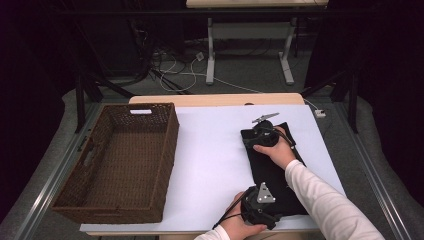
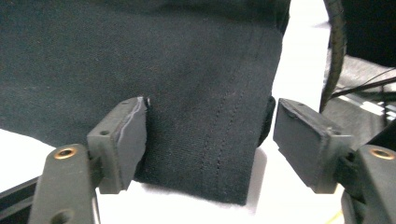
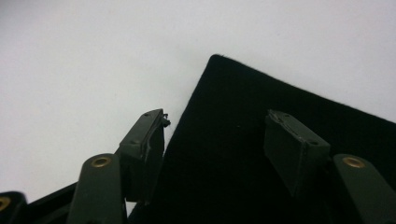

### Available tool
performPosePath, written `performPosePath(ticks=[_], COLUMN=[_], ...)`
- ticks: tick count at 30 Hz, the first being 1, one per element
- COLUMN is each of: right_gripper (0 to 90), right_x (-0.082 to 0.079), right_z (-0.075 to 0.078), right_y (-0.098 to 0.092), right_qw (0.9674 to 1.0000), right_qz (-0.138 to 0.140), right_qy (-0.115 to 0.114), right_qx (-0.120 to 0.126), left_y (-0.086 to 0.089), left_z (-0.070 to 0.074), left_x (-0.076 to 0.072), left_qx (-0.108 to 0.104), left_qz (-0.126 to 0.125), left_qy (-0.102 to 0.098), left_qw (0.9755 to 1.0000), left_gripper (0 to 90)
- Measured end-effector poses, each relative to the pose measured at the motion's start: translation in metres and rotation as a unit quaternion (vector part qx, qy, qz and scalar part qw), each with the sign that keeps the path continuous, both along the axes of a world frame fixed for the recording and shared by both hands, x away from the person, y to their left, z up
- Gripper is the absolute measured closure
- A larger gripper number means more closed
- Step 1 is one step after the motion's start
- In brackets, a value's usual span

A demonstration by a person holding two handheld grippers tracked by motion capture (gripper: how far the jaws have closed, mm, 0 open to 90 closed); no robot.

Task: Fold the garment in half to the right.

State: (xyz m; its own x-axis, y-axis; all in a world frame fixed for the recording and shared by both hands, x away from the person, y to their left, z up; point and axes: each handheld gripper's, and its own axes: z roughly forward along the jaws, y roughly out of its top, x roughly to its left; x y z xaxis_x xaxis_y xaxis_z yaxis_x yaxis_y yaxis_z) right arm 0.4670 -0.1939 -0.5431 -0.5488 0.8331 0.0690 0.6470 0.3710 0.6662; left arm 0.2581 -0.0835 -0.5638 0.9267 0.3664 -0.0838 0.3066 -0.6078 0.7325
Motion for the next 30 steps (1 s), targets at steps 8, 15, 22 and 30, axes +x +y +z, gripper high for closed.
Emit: performPosePath(ticks=[8, 15, 22, 30], right_gripper=[67.0, 84.1, 85.1, 85.2], right_x=[-0.003, 0.001, 0.008, 0.016], right_z=[-0.003, -0.001, 0.004, 0.015], right_y=[0.002, -0.002, -0.001, 0.021], right_qw=[0.9996, 0.9995, 0.9983, 0.9981], right_qz=[-0.003, -0.007, -0.018, -0.019], right_qy=[0.002, 0.032, 0.054, 0.051], right_qx=[-0.027, -0.003, 0.012, 0.03], left_y=[0.003, 0.008, 0.024, 0.065], left_z=[0.001, 0.004, 0.017, 0.027], left_x=[0.0, 0.005, 0.007, 0.008], left_qx=[0.009, 0.012, 0.019, 0.007], left_qz=[-0.003, -0.012, -0.013, 0.012], left_qy=[-0.019, -0.018, -0.029, -0.03], left_qw=[0.9998, 0.9997, 0.9993, 0.9995], left_gripper=[53.2, 70.6, 75.1, 75.5])
